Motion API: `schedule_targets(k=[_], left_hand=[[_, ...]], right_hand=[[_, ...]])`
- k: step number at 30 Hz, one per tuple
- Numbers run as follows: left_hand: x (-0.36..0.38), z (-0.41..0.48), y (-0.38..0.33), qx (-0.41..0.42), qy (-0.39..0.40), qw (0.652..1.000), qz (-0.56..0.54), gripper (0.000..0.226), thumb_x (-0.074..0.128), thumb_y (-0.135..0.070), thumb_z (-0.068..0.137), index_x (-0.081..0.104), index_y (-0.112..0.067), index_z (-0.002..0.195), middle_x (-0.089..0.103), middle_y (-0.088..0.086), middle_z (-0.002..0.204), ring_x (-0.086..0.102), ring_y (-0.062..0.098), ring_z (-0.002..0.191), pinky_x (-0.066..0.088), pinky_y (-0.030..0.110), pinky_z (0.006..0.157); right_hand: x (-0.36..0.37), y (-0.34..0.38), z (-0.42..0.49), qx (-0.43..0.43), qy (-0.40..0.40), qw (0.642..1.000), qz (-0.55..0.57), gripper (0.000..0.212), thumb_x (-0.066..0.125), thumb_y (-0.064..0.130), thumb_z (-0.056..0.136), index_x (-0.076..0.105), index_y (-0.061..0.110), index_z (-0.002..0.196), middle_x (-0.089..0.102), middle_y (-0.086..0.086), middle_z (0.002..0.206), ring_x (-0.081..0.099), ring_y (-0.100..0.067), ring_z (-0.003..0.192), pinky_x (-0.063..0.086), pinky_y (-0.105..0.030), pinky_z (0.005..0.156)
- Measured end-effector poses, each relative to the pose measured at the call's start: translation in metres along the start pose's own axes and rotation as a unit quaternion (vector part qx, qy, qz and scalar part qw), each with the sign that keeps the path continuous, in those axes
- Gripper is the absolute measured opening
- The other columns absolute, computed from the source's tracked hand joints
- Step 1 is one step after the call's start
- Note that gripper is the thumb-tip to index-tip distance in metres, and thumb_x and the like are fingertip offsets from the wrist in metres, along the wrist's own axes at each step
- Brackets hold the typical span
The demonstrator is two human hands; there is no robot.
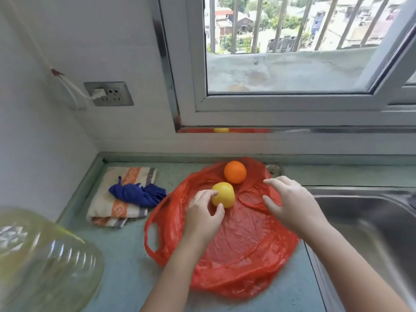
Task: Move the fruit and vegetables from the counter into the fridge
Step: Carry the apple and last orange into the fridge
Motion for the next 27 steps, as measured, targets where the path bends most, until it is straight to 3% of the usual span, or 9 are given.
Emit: schedule_targets(k=[5, 12, 16, 19, 23, 27], left_hand=[[0.026, 0.038, 0.017, 0.000, 0.044, 0.999, 0.012, 0.034, 0.058, -0.021, 0.075, 0.062, -0.011, 0.107, 0.057, 0.003, 0.116, 0.051, 0.018, 0.112, 0.037, 0.028, 0.097], [0.070, 0.077, 0.045, -0.014, 0.077, 0.996, 0.044, 0.040, 0.069, -0.020, 0.078, 0.059, -0.014, 0.117, 0.051, 0.002, 0.128, 0.042, 0.018, 0.122, 0.024, 0.021, 0.101], [0.084, 0.089, 0.056, -0.006, 0.087, 0.994, 0.060, 0.045, 0.067, -0.032, 0.077, 0.058, -0.017, 0.118, 0.049, 0.002, 0.133, 0.036, 0.021, 0.127, 0.019, 0.024, 0.105], [0.090, 0.093, 0.063, -0.005, 0.092, 0.993, 0.069, 0.050, 0.063, -0.040, 0.076, 0.057, -0.019, 0.121, 0.047, 0.001, 0.135, 0.032, 0.021, 0.130, 0.014, 0.024, 0.107], [0.096, 0.094, 0.072, -0.002, 0.114, 0.991, 0.075, 0.050, 0.064, -0.038, 0.079, 0.054, -0.020, 0.124, 0.045, 0.000, 0.136, 0.031, 0.020, 0.131, 0.017, 0.029, 0.109], [0.096, 0.090, 0.081, -0.020, 0.114, 0.991, 0.070, 0.061, 0.043, -0.053, 0.077, 0.054, -0.018, 0.125, 0.046, 0.001, 0.136, 0.035, 0.020, 0.129, 0.020, 0.028, 0.109]], right_hand=[[0.032, -0.017, 0.039, 0.024, 0.055, 0.998, 0.018, 0.042, 0.056, 0.030, 0.087, 0.051, 0.019, 0.127, 0.055, -0.002, 0.121, 0.050, -0.024, 0.112, 0.040, -0.035, 0.090], [0.093, -0.039, 0.096, 0.039, 0.059, 0.990, 0.120, 0.038, 0.060, 0.023, 0.083, 0.056, 0.014, 0.121, 0.058, -0.003, 0.118, 0.054, -0.022, 0.109, 0.042, -0.031, 0.086], [0.120, -0.049, 0.123, 0.045, 0.063, 0.986, 0.147, 0.039, 0.062, 0.020, 0.082, 0.057, 0.010, 0.119, 0.058, -0.008, 0.117, 0.053, -0.025, 0.110, 0.043, -0.035, 0.091], [0.131, -0.052, 0.141, 0.046, 0.063, 0.982, 0.169, 0.038, 0.061, 0.019, 0.083, 0.057, 0.009, 0.120, 0.058, -0.009, 0.117, 0.053, -0.025, 0.109, 0.039, -0.031, 0.092], [0.146, -0.053, 0.157, 0.073, 0.059, 0.975, 0.201, 0.031, 0.059, 0.019, 0.085, 0.060, 0.008, 0.114, 0.058, -0.010, 0.116, 0.052, -0.025, 0.109, 0.038, -0.030, 0.091], [0.158, -0.052, 0.162, 0.109, 0.045, 0.964, 0.238, 0.023, 0.062, 0.019, 0.084, 0.065, 0.008, 0.104, 0.060, -0.010, 0.106, 0.055, -0.025, 0.102, 0.035, -0.024, 0.084]])
Point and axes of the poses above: each hand's wrist, its own z-axis towards the middle knuckle, its own x-axis out of the palm, y = z × x, the point moved 2 cm from there along z, towards the middle knuckle
